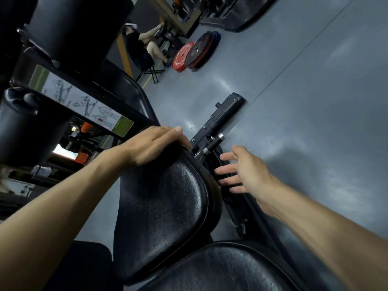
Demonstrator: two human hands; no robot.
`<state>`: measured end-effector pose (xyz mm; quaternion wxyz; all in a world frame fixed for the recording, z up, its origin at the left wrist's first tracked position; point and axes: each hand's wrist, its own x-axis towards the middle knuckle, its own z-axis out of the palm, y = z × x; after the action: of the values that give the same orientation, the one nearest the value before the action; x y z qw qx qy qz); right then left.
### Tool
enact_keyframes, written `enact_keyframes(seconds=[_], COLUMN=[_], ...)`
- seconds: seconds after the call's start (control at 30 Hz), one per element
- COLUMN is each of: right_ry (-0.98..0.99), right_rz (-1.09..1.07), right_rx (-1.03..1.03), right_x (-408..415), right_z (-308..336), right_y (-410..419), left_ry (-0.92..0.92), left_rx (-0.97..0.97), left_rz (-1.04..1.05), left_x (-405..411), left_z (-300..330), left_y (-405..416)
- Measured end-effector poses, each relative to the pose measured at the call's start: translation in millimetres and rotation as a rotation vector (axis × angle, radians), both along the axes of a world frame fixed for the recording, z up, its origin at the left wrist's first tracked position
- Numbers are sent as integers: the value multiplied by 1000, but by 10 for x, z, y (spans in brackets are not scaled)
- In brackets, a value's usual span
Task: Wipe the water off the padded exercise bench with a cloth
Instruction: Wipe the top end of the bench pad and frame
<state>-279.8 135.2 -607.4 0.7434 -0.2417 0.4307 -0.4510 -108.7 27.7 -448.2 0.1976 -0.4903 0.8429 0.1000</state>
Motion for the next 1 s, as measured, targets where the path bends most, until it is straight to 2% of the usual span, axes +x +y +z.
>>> enact_keyframes(seconds=[0.17, 0.4, 0.47, 0.57, 0.77, 0.93, 1.0], right_ry=[27, 22, 30, 37, 52, 42, 43], right_rz=[4, -39, -27, -18, -22, -32, -37], right_rx=[-26, -13, -15, -30, -34, -33, -44], right_x=[35, -4, 0, 35, 23, 50, 23], right_z=[-40, -62, -56, -32, -13, -25, -30], right_y=[20, 8, 25, 56, 33, 66, 54], left_ry=[-88, -41, 24, 23, 52, 7, 14], left_rx=[-193, 113, 49, -79, 118, -92, -66], left_rz=[7, -228, -169, -149, -387, -269, -315], left_x=[-19, -311, -210, -121, -404, -280, -363], left_z=[-9, -77, -21, -17, -125, -109, -150], left_y=[-59, 524, 440, 425, 859, 615, 756])
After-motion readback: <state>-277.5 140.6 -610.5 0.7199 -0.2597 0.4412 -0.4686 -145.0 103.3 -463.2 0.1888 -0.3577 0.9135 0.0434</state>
